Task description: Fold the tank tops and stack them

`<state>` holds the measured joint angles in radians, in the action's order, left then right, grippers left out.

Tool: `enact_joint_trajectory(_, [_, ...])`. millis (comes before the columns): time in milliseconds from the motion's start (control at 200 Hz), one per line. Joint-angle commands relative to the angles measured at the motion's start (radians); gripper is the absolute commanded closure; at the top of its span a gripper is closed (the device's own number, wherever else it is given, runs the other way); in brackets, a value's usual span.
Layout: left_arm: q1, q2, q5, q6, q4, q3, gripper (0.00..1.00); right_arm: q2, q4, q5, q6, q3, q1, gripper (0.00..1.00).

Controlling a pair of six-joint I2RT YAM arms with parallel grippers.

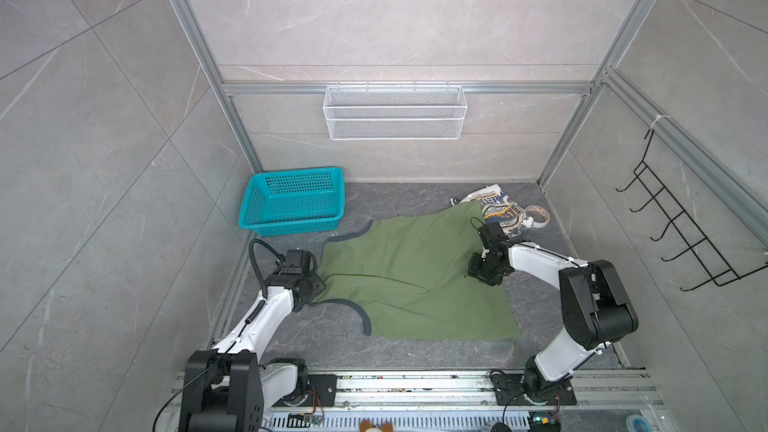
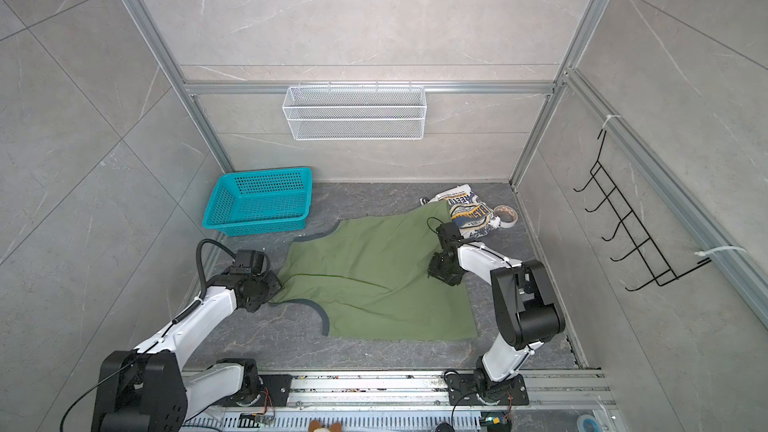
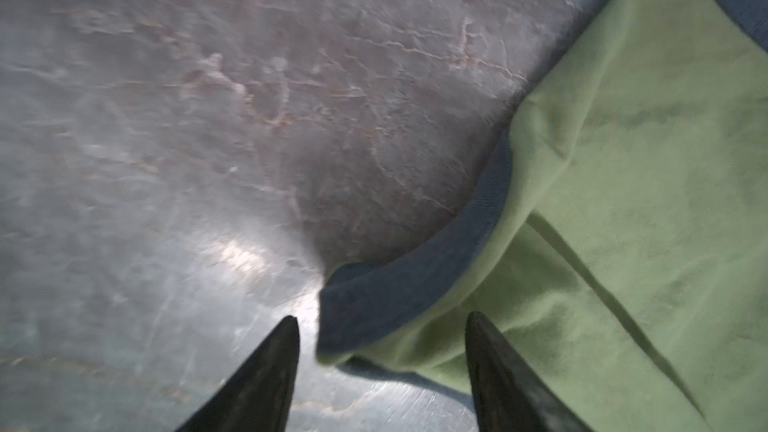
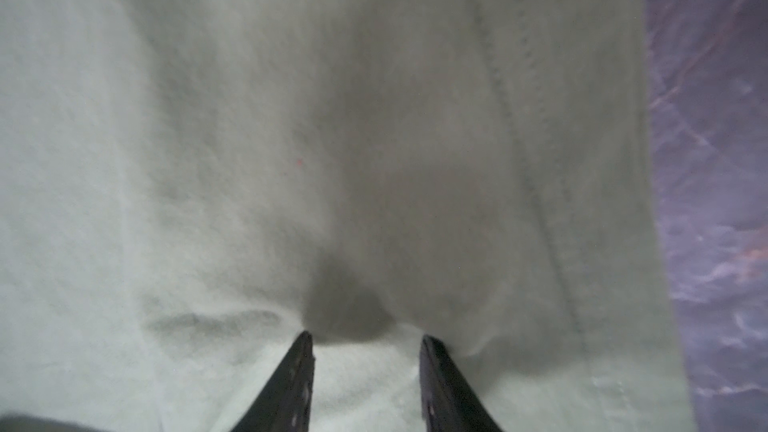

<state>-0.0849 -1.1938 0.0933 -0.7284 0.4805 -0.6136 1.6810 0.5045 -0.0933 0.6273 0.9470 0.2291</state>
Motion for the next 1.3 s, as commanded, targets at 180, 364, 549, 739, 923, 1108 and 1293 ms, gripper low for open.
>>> enact_joint_trajectory(180, [-0.036, -0.092, -0.104, 0.055, -0.085, -0.12, 0.75, -0.11, -0.024, 0.0, -0.095, -0.022, 0.107, 0.56])
enact_joint_trajectory(364, [-0.197, -0.102, -0.095, 0.0, 0.03, -0.265, 0.89, -0.181, -0.14, 0.025, -0.151, -0.002, 0.337, 0.56])
enact_joint_trajectory(549, [-0.427, -0.198, -0.093, -0.064, 0.033, -0.391, 0.89, -0.131, -0.214, 0.1, -0.102, 0.061, 0.463, 0.54])
enact_joint_trajectory(739, [-0.586, -0.407, -0.143, -0.042, 0.03, -0.512, 0.6, -0.14, -0.18, 0.176, -0.046, 0.079, 0.42, 0.55])
enact_joint_trajectory(923, [-0.626, -0.31, 0.004, -0.046, 0.078, -0.469, 0.42, -0.122, -0.212, 0.072, -0.054, 0.085, 0.403, 0.55])
enact_joint_trajectory(1108, [-0.629, -0.185, 0.23, -0.012, 0.155, -0.428, 0.49, -0.057, -0.295, -0.046, -0.03, 0.107, 0.41, 0.56])
enact_joint_trajectory(1293, [-0.637, -0.33, 0.175, 0.105, 0.215, -0.535, 0.56, 0.035, -0.317, -0.102, 0.077, 0.155, 0.414, 0.6])
